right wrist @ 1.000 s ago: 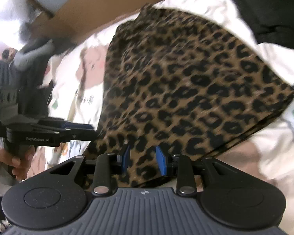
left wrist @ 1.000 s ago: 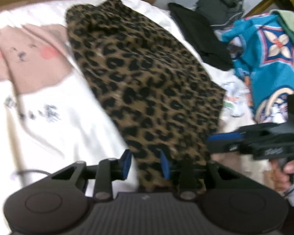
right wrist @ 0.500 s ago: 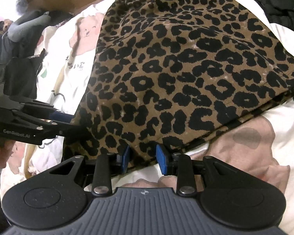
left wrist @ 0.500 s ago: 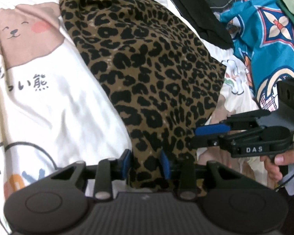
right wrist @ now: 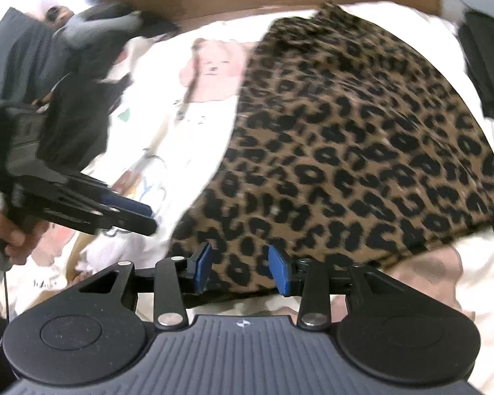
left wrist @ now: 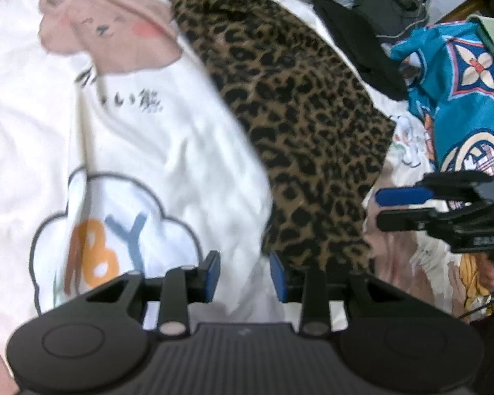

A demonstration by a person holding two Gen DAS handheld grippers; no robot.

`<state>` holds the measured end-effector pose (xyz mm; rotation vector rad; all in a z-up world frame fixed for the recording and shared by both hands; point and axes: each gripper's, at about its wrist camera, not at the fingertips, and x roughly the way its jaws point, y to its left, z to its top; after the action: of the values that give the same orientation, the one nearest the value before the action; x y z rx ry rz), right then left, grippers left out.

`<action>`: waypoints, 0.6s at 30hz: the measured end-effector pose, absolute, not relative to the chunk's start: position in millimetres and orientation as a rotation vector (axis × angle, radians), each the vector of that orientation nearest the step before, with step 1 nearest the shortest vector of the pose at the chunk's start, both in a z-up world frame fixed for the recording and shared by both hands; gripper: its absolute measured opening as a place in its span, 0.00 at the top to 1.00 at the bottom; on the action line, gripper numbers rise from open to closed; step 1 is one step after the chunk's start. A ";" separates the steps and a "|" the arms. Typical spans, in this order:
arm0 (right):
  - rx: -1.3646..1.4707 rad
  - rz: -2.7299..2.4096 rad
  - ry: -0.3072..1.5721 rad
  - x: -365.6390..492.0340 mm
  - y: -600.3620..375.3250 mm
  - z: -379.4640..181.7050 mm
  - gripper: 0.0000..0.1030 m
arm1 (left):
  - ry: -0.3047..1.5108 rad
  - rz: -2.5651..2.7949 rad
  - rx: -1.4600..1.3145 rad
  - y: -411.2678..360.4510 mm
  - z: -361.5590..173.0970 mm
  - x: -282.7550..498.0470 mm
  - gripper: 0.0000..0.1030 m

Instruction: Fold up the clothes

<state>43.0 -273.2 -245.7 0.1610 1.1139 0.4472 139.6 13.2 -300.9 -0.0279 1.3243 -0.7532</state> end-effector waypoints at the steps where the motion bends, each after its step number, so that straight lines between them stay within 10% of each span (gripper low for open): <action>1: 0.139 0.460 1.107 42.1 -268.1 -242.8 0.55 | 1.333 -0.754 -0.029 13.3 -304.2 138.5 0.66; 18: -0.085 0.618 1.081 13.4 -209.7 -242.8 0.50 | 1.160 -0.860 0.123 -20.0 -313.0 117.6 0.68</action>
<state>13.4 -209.7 -242.8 -0.0849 1.0814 0.6183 117.6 -20.0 -313.0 0.1234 1.1600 -0.8595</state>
